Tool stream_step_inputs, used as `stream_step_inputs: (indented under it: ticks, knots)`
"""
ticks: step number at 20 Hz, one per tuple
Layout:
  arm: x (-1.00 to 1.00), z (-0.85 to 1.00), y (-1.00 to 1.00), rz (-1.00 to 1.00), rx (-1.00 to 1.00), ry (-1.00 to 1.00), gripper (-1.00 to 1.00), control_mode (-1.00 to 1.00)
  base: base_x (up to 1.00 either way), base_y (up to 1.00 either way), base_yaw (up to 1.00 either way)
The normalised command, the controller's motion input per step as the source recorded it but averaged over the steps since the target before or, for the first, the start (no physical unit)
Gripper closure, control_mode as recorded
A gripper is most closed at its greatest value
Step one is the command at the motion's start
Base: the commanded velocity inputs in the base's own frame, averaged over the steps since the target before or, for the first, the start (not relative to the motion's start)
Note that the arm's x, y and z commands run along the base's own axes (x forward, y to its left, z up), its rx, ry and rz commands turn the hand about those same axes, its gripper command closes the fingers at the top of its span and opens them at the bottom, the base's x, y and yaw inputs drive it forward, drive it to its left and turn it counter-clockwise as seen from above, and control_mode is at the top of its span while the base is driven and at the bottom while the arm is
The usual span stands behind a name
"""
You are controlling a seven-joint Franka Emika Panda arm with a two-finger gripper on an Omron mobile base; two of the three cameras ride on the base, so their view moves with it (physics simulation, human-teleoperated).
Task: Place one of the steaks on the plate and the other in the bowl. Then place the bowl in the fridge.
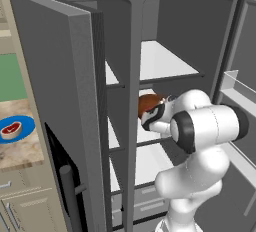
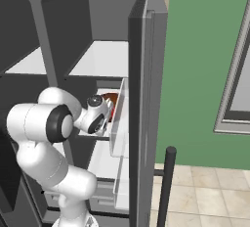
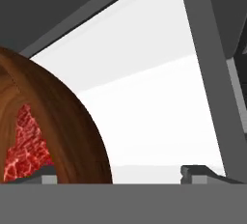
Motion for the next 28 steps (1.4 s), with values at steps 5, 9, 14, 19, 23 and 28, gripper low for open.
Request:
stream_step_inputs:
  ticks: [5,9,14,19,23,28]
  knots:
    - [0.0,0.58,0.04,0.04,-0.03,-0.1,-1.0,-1.0,0.0,0.0,0.0]
    - [-0.09,0.35,0.05,0.02,-0.01,-0.01,-1.0,-1.0,0.0,0.0,0.0]
    - [-0.4,0.29,0.0,0.0,0.0,0.0,-1.0,-1.0,0.0,0.0,0.0]
    - [-0.61,0.37,0.01,0.0,0.0,0.0,-1.0,-1.0,0.0,0.0,0.0]
    - [-0.76,0.44,0.09,0.0,0.0,0.0,-1.0,-1.0,0.0,0.0,0.0]
    - [-0.81,0.64,0.16,0.0,0.0,0.0,-1.0,-1.0,0.0,0.0,0.0]
